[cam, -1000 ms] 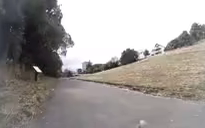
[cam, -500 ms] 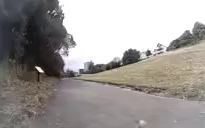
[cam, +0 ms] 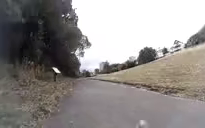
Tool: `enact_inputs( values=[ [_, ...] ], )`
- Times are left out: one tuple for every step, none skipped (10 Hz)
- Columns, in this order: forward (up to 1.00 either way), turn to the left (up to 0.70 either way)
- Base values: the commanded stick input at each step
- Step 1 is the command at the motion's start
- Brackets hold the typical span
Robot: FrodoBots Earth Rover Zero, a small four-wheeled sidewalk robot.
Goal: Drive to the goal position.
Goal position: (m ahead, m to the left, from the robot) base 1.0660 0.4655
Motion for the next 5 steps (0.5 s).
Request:
enact_inputs(
  values=[
    [0.00, 0.45],
    [0.00, 0.45],
    [0.00, 0.45],
    [0.00, 0.45],
    [0.00, 0.45]
  ],
)
